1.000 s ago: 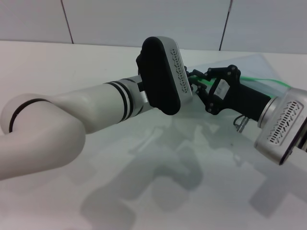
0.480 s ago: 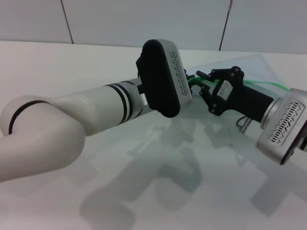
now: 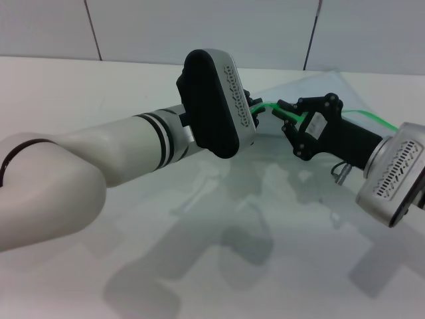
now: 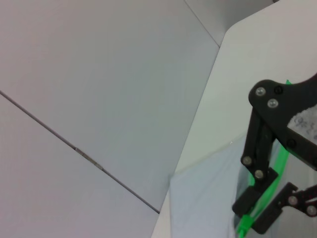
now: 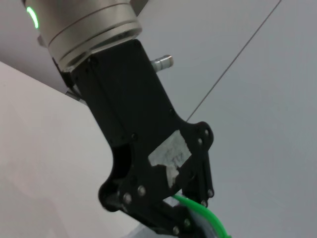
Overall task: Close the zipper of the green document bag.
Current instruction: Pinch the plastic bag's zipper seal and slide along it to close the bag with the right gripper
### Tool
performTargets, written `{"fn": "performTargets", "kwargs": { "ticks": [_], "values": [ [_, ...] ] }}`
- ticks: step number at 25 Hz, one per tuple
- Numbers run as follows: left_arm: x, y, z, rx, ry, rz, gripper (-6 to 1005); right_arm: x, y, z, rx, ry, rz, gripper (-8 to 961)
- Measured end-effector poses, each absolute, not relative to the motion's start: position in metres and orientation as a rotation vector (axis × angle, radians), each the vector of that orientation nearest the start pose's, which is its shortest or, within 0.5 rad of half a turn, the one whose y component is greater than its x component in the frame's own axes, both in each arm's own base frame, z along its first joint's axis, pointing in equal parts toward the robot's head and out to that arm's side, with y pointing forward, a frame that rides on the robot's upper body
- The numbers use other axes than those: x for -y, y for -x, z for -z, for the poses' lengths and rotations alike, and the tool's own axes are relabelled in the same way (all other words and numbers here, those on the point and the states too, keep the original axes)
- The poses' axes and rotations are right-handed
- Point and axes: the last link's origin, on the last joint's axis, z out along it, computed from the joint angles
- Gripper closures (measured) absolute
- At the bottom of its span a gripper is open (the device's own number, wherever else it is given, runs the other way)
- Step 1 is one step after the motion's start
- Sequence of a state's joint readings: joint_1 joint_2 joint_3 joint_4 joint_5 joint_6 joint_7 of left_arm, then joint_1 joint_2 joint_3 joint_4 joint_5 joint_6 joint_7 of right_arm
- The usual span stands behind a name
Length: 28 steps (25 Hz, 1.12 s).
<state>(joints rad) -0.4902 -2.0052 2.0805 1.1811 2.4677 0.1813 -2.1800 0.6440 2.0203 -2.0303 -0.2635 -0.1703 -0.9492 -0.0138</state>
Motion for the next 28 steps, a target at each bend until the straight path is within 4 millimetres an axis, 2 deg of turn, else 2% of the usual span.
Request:
{"fn": "performTargets", "kwargs": {
  "ticks": [16,21,28],
  "values": [
    [-0.3787,0.1382,0.0863,-0.306,2.31,0.011,945,-0.3755,-0.2299,0.0728,0.35,2.253,-0.432,831],
    [-0.3787,0.1372,0.0865,-0.308,2.311,0.013,945,-0.3763,-0.2281,0.0733,0.358,2.255,-0.433,698],
    [-0.379,0.1351,0.0877,-0.315,2.319,0.008,945,-0.3762,-0.2268,0.0743,0.366,2.26,-0.434,702]
  ]
}}
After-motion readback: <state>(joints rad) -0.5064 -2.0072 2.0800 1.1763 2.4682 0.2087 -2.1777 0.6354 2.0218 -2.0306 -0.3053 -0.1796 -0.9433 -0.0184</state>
